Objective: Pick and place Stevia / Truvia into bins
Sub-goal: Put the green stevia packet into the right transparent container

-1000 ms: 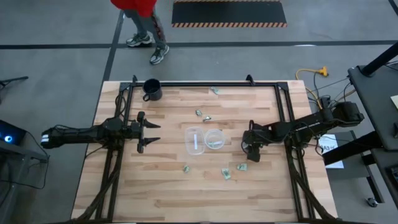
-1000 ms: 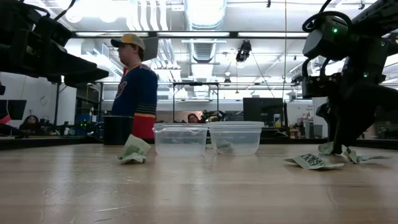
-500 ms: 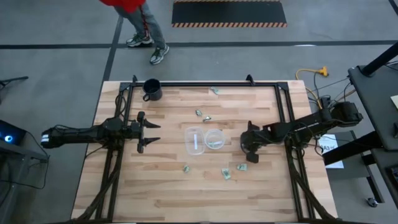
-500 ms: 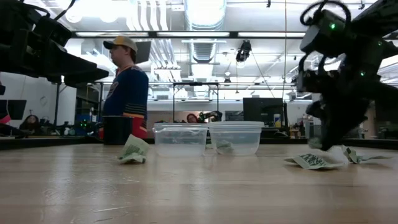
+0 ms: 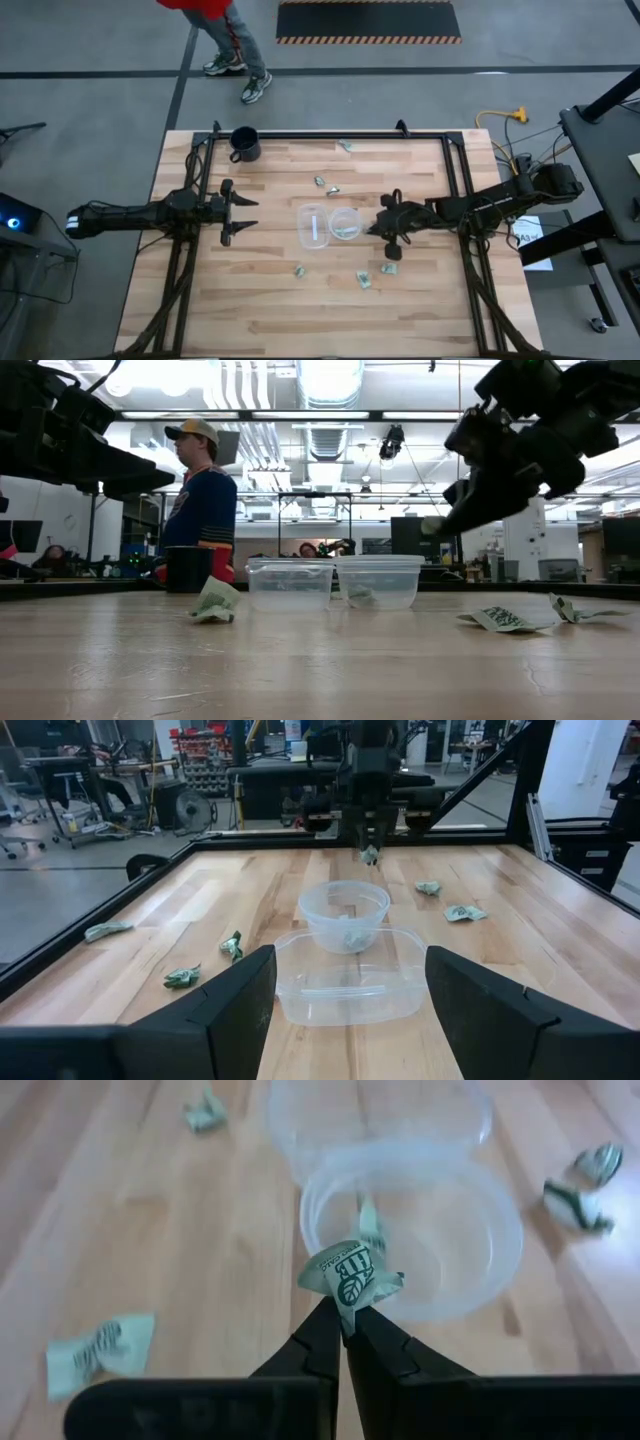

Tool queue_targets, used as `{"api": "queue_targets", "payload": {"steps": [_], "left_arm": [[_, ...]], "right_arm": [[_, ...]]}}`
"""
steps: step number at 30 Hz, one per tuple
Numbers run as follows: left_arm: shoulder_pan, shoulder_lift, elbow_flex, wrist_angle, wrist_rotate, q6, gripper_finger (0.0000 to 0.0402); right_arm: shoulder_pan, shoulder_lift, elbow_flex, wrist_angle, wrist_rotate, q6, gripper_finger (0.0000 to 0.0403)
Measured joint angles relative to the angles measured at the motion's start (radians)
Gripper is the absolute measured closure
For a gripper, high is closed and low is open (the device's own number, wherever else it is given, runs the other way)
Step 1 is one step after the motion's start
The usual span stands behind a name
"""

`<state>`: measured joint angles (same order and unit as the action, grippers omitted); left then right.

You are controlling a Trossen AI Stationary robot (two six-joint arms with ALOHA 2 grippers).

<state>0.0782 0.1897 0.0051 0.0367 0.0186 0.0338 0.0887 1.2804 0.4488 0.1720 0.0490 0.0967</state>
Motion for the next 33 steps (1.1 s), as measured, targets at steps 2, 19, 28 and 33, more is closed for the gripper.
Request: {"api": "queue_targets", "payload": {"steps": [2,19,28,33], "left_arm": [[0.000,-0.001,0.000,0.000,0.000,0.000,0.0162],[0.000,-0.001,0.000,-0.001,0.000,0.000,0.0162],[0.000,0.000,0.000,0.000,0.000,0.000,0.0162],[0.000,-0.001,0.000,0.000,0.000,0.000,0.0162]], "right_arm": [[0.000,0.000,-0.001,0.029,0.000,0.000,0.0395],[-0.004,0.230,0.014,0.415,0.102,-0.019,0.0394],[-0.027,0.302,0.051,0.417,0.111,-0.020,0.0394],[-0.027,0.308,0.066,0.411,0.111,-0.011,0.0394]]}}
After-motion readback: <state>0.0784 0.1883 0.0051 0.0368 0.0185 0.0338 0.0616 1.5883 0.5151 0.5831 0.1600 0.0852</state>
